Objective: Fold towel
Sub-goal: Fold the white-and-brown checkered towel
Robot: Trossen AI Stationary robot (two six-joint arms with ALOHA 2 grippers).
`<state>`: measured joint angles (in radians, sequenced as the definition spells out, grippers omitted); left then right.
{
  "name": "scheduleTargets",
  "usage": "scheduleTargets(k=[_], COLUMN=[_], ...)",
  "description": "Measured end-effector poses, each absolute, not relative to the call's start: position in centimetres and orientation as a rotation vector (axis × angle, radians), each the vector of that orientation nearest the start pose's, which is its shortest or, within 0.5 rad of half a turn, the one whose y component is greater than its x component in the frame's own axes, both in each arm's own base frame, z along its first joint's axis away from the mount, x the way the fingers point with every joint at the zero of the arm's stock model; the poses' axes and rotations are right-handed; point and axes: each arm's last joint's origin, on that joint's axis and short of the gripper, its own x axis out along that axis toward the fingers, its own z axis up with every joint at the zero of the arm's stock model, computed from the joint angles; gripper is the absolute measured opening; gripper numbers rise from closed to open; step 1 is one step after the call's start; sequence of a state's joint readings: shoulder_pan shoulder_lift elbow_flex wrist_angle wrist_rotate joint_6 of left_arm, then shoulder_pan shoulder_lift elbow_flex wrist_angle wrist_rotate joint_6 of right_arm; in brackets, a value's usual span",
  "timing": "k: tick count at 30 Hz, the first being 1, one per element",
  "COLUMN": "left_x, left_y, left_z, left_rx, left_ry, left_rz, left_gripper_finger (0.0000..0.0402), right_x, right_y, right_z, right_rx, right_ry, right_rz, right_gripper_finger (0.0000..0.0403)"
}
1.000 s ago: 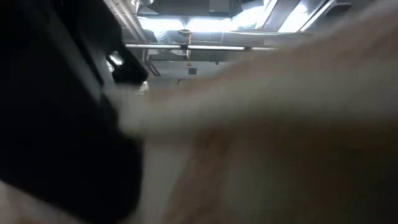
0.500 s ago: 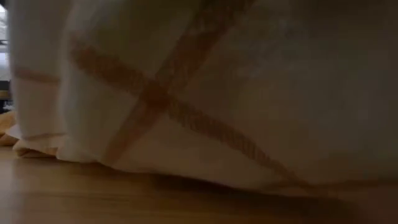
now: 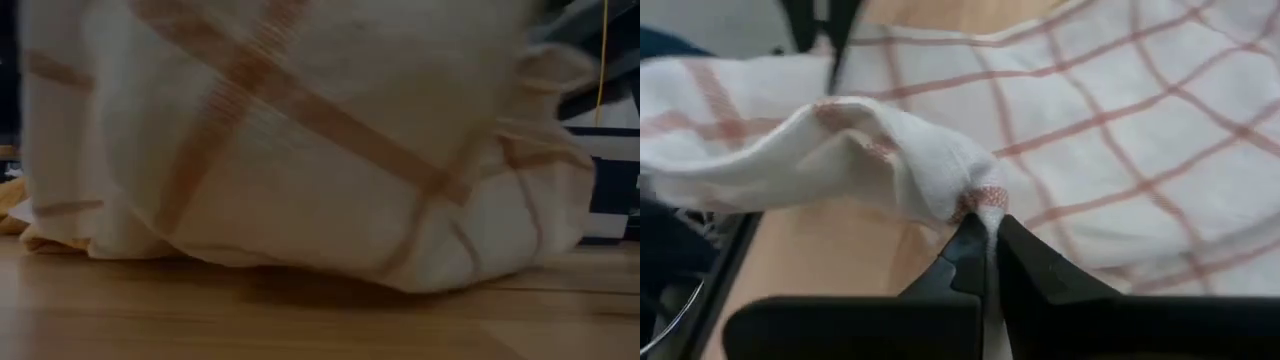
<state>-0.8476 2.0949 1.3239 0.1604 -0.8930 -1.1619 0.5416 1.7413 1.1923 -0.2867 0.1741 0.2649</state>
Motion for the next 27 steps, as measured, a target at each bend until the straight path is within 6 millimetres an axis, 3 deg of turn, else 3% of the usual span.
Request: scheduleTargets(k=[12, 20, 27], left_x=[27.9, 27.3, 27.6], left_y=[-31.6, -31.2, -30.6], left_z=[13.9, 13.4, 13.2], left_rx=[-0.940, -1.036, -1.119], left_ry=[0.263, 0.254, 0.260], left_rz=[0.469, 0.534, 0.586], left_gripper_finger=[0.0001, 0.0002, 0.0002], right_x=[33.8, 34.5, 34.6], right_y=[15.2, 13.7, 13.3], right_z=[21.2, 21.2, 21.2], right_rx=[-0.013, -0.001, -0.030], right_ry=[0.832, 0.831, 0.821], right_rz=[0.149, 0.116, 0.079], right_gripper_finger=[0.0019, 0.0020, 0.0079])
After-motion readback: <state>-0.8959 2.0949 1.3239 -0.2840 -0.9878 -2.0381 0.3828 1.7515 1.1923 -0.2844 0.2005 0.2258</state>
